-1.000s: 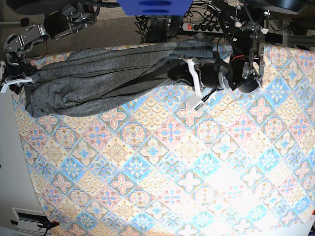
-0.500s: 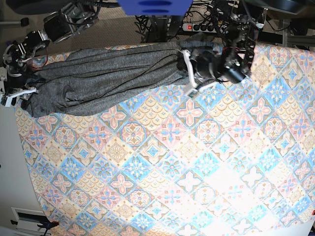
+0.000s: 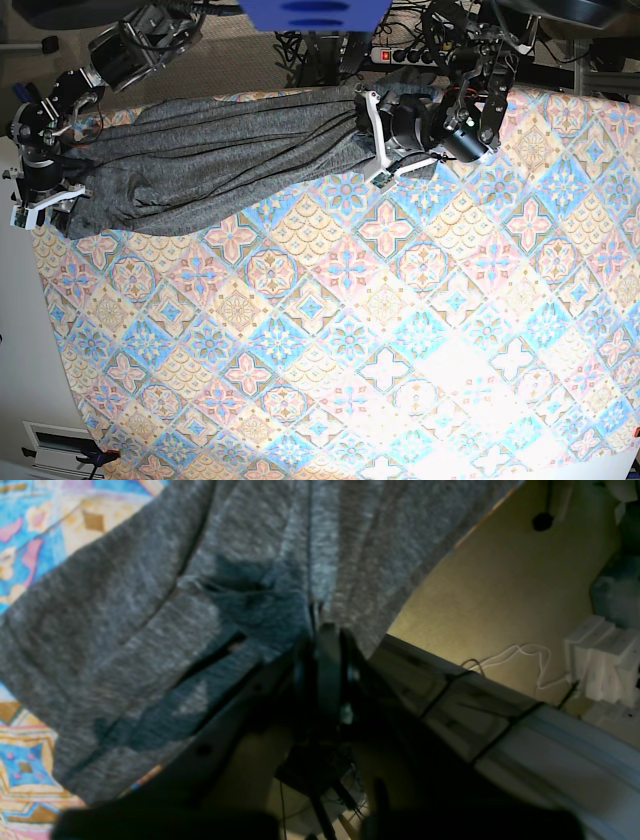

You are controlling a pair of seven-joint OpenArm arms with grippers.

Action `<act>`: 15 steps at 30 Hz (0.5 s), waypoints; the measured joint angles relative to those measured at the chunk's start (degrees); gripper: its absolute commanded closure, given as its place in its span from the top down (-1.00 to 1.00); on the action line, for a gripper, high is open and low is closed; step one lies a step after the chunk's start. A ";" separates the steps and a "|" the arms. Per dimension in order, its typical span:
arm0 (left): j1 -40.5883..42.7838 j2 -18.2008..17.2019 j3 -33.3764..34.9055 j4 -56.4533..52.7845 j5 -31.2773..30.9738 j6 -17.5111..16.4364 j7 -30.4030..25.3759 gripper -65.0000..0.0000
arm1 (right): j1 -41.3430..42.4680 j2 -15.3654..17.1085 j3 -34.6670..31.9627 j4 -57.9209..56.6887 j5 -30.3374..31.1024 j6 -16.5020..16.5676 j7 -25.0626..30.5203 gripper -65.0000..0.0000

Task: Layout the t-shirt on the table in an organized manner, then fold the t-shirt properly
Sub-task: 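Pull the grasped hem back over the shirt with the left gripper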

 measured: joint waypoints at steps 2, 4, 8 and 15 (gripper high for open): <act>0.00 0.26 0.00 0.00 -0.15 0.00 0.02 -1.00 | -0.15 -0.04 -0.70 0.37 -0.31 0.00 -0.33 -0.10; -0.02 1.40 0.00 0.00 -0.17 0.00 0.00 -1.00 | -0.22 -0.02 -1.51 1.60 -0.39 0.02 -0.39 -0.10; 0.00 2.82 0.00 0.00 -0.15 0.04 0.00 -1.00 | 0.00 -0.04 -2.49 2.25 0.00 0.07 0.24 -0.10; -0.02 3.13 0.00 0.02 -0.20 0.13 0.00 0.00 | -0.15 -0.02 -2.47 2.23 -0.17 0.02 0.17 -0.10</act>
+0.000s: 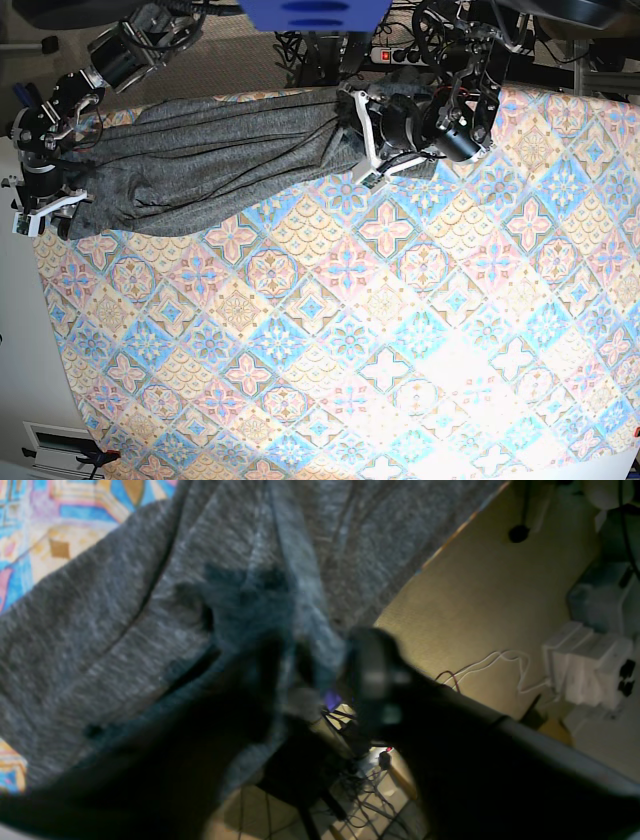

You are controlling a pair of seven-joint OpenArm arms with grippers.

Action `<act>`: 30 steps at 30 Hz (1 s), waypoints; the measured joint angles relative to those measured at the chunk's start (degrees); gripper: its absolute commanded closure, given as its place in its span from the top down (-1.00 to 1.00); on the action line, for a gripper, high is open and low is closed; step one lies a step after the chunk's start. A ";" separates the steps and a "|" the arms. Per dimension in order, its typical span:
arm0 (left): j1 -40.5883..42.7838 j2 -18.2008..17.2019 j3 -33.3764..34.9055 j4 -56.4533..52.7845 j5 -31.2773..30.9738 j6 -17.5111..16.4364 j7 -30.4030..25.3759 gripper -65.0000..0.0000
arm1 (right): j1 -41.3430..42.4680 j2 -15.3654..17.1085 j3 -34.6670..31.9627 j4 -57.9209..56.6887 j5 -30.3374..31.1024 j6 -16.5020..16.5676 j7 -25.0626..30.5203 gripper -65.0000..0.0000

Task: Layout the t-shirt on the table in an organized manner, then fold the t-shirt properly
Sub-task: 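Pull the grasped hem back over the shirt with the left gripper, then grasp the bundle end with the right gripper while the left holds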

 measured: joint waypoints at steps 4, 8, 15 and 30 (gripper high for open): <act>0.02 -0.02 0.00 0.00 0.02 0.00 0.02 0.32 | -0.02 0.02 0.00 0.00 0.00 0.00 0.00 -0.10; 0.24 0.55 -0.02 1.55 0.00 0.00 0.09 0.40 | 0.00 0.00 0.00 0.00 0.00 0.00 0.02 -0.10; 2.67 3.13 -4.17 2.10 -0.48 0.02 -4.66 0.42 | -0.20 -1.33 -2.10 4.61 -0.02 -0.66 -0.20 -0.11; 3.65 3.15 -6.03 2.03 -0.02 0.04 -9.51 0.41 | -10.78 -7.63 -19.06 9.49 0.15 0.02 -0.17 -0.11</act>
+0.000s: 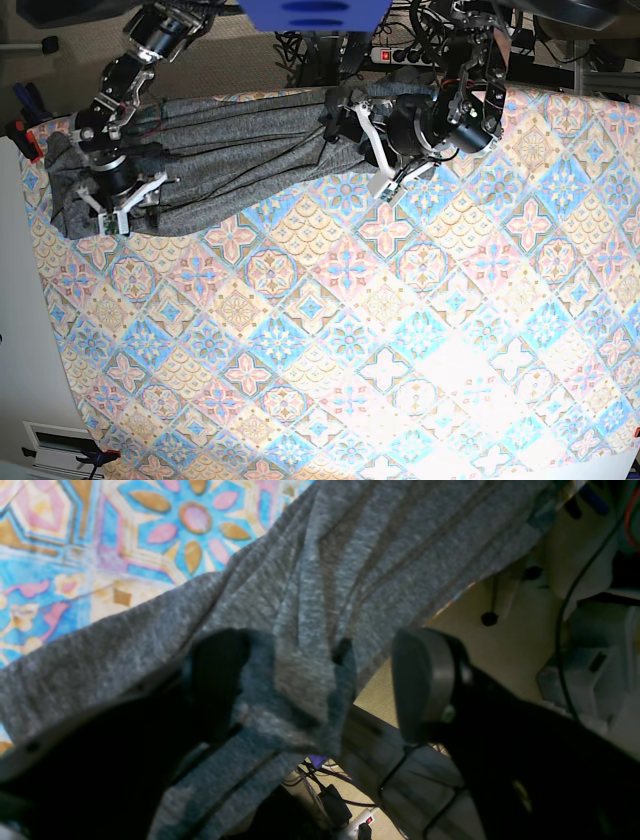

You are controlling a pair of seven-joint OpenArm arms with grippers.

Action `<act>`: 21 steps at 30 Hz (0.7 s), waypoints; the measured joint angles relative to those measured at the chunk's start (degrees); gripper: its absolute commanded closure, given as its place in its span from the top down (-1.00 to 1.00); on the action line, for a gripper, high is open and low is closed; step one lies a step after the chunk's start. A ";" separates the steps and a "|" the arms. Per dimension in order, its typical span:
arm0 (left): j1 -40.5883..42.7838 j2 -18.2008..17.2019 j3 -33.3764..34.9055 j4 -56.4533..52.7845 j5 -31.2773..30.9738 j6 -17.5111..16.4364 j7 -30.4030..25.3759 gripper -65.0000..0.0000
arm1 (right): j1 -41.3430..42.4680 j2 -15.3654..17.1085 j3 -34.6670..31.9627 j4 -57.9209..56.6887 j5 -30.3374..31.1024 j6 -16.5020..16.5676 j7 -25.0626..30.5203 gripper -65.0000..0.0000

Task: Layout the t-shirt on the table in an organized manner, then fold the t-shirt properly
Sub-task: 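Grasp the bundle end with the right gripper while the left holds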

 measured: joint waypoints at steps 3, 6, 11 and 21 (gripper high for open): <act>0.00 -0.13 0.00 0.00 0.04 0.00 0.00 0.41 | -1.20 0.13 -1.11 -0.07 -0.13 -0.04 0.02 -0.11; 0.00 -0.13 0.00 0.00 0.04 0.00 0.00 0.41 | -1.60 0.11 -1.73 -0.57 -0.20 -0.02 -0.13 -0.11; 0.00 -0.11 0.00 0.00 0.04 0.00 0.02 0.41 | -1.20 0.13 -1.73 -1.77 0.04 -0.02 0.24 -0.11; -1.18 0.15 -2.43 0.00 -12.83 -0.37 0.42 0.40 | -1.25 0.15 -1.73 -2.01 -0.20 -0.02 -0.04 -0.11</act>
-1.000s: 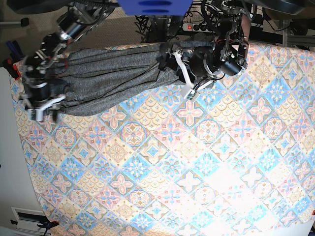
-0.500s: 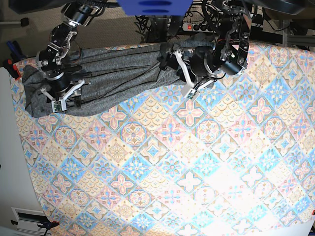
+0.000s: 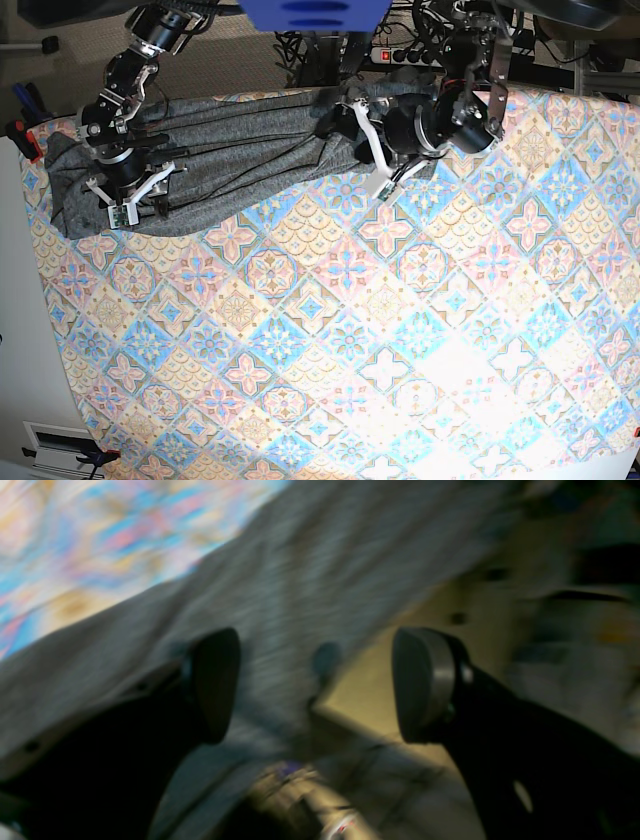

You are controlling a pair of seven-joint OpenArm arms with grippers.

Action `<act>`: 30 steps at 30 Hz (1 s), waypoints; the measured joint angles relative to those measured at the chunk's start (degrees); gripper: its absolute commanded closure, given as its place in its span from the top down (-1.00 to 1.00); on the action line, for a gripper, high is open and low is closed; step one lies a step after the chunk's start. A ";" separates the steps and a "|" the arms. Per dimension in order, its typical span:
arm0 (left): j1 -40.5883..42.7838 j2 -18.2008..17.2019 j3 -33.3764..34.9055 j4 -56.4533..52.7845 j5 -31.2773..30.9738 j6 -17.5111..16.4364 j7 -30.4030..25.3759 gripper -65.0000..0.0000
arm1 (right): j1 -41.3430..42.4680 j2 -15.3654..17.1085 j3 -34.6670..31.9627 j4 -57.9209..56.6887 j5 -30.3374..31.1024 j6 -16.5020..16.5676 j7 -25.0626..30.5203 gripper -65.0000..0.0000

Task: Layout the t-shirt on the table in an organized manner, then fold the t-shirt properly
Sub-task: 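Grasp the bundle end with the right gripper while the left holds, then release and regrasp the bundle's other end with the left gripper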

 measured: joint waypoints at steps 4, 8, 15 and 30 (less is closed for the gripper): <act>-2.60 0.02 -7.32 0.00 -12.90 0.02 -1.36 0.40 | -0.02 0.00 0.07 0.00 0.02 0.00 0.02 -0.11; -1.11 -2.91 -10.99 -0.07 -14.47 0.24 -0.22 0.40 | -0.07 -0.04 0.20 0.00 0.04 0.00 0.02 -0.11; 8.24 -9.81 -11.08 0.00 -15.06 0.07 -0.59 0.42 | -0.13 -0.15 0.31 0.02 0.22 0.09 0.24 -0.11; 18.53 -9.14 -25.00 -0.11 -12.92 -21.84 -3.34 0.42 | -0.35 -0.04 0.39 0.02 0.04 -0.17 0.26 -0.11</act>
